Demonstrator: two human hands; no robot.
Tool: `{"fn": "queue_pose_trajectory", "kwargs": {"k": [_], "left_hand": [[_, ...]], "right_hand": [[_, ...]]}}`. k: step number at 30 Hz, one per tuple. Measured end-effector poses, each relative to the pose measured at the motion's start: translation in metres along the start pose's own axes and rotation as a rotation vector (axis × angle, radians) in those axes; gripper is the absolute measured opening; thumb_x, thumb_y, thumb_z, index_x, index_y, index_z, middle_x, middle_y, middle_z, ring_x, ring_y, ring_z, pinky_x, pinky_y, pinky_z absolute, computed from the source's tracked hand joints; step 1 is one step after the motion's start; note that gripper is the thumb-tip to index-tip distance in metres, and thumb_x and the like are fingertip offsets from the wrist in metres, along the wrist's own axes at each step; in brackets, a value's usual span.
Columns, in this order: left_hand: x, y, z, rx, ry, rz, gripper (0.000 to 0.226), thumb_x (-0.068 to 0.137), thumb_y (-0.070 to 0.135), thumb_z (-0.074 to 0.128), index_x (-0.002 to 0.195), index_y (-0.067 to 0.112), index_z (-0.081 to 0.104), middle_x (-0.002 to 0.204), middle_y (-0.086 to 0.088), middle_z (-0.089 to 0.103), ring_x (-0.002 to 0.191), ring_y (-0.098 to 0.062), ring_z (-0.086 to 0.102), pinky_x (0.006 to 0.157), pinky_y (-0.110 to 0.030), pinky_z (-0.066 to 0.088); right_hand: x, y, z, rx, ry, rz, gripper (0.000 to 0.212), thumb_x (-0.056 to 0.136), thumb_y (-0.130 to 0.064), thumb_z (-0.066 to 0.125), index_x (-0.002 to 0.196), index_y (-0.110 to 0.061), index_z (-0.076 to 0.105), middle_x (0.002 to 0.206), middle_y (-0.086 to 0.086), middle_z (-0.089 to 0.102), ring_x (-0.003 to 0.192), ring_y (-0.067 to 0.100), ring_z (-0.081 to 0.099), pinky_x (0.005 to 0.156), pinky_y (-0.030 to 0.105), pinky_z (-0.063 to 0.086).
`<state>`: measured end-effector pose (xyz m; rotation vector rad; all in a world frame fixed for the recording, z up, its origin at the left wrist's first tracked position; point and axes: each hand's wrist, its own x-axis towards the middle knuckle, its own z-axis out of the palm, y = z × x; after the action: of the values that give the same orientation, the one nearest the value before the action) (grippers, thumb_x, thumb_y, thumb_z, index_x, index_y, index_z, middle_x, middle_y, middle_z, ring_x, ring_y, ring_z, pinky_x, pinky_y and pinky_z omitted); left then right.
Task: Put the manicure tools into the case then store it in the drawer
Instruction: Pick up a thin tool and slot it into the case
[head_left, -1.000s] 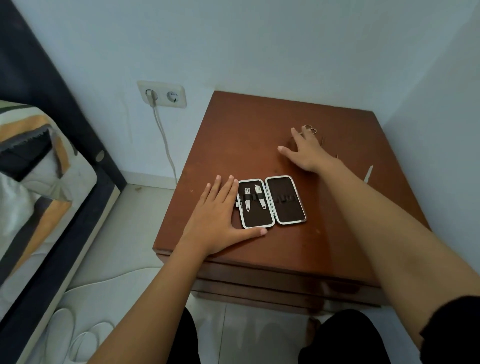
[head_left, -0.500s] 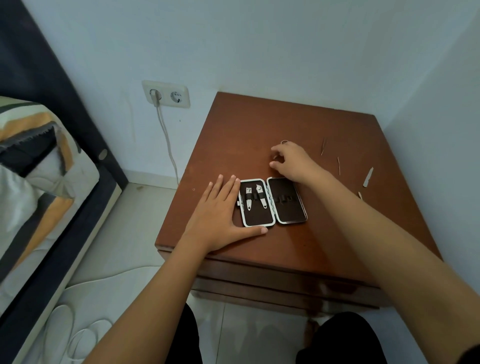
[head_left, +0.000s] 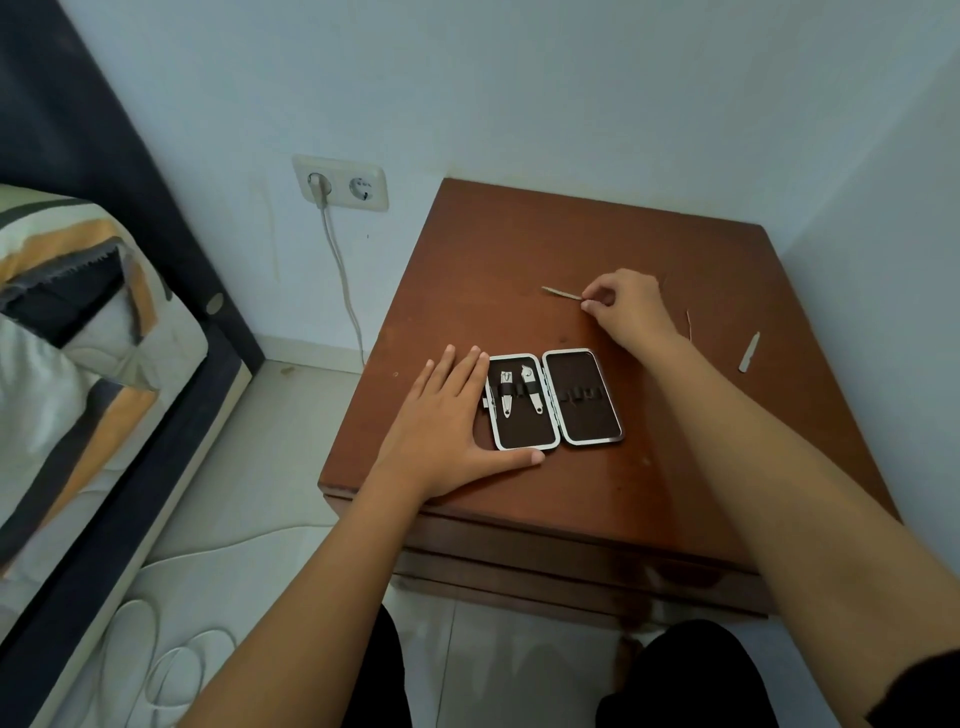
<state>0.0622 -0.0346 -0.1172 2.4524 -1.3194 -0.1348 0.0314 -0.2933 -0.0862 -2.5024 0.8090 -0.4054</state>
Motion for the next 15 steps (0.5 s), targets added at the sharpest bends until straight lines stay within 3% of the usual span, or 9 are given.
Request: {"fn": "queue_pose_trajectory", "kwargs": {"k": [3, 6, 12, 15], "left_hand": [[-0.0001, -0.0002, -0.0005, -0.004, 0.004, 0.002, 0.121, 0.059, 0.091, 0.034, 0.151, 0.018, 0.004, 0.159, 0.006, 0.003, 0.145, -0.012, -0.008, 0.116, -0.030, -0.009], [-0.0001, -0.0005, -0.0005, -0.004, 0.009, 0.000, 0.121, 0.059, 0.091, 0.035, 0.151, 0.018, 0.004, 0.159, 0.006, 0.003, 0.145, -0.012, -0.008, 0.115, -0.030, -0.010], [-0.0001, -0.0010, 0.0005, -0.007, 0.018, 0.002, 0.121, 0.059, 0.091, 0.035, 0.151, 0.018, 0.006, 0.159, 0.006, 0.005, 0.146, -0.012, -0.006, 0.116, -0.030, -0.008], [0.0002, -0.0014, 0.0014, -0.007, 0.022, 0.003, 0.121, 0.059, 0.091, 0.036, 0.151, 0.018, 0.006, 0.159, 0.006, 0.005, 0.146, -0.012, -0.006, 0.116, -0.031, -0.008]], "right_hand": [[-0.0026, 0.0042, -0.0019, 0.081, 0.011, 0.054, 0.004, 0.077, -0.016, 0.072, 0.079, -0.013, 0.071, 0.085, 0.011, 0.068, 0.092, 0.028, 0.061, 0.088, 0.040, 0.050], [-0.0039, 0.0058, -0.0010, 0.158, 0.031, 0.109, 0.006, 0.076, -0.015, 0.073, 0.078, -0.011, 0.070, 0.077, 0.007, 0.063, 0.085, 0.023, 0.058, 0.086, 0.039, 0.051], [-0.0048, 0.0072, 0.0040, 0.156, 0.136, 0.148, 0.004, 0.078, -0.012, 0.069, 0.078, -0.008, 0.069, 0.083, 0.013, 0.063, 0.078, 0.019, 0.055, 0.077, 0.032, 0.048], [-0.0047, 0.0056, 0.0075, 0.116, 0.184, 0.185, 0.006, 0.079, -0.014, 0.069, 0.078, -0.008, 0.068, 0.096, 0.017, 0.063, 0.081, 0.021, 0.052, 0.071, 0.025, 0.037]]}}
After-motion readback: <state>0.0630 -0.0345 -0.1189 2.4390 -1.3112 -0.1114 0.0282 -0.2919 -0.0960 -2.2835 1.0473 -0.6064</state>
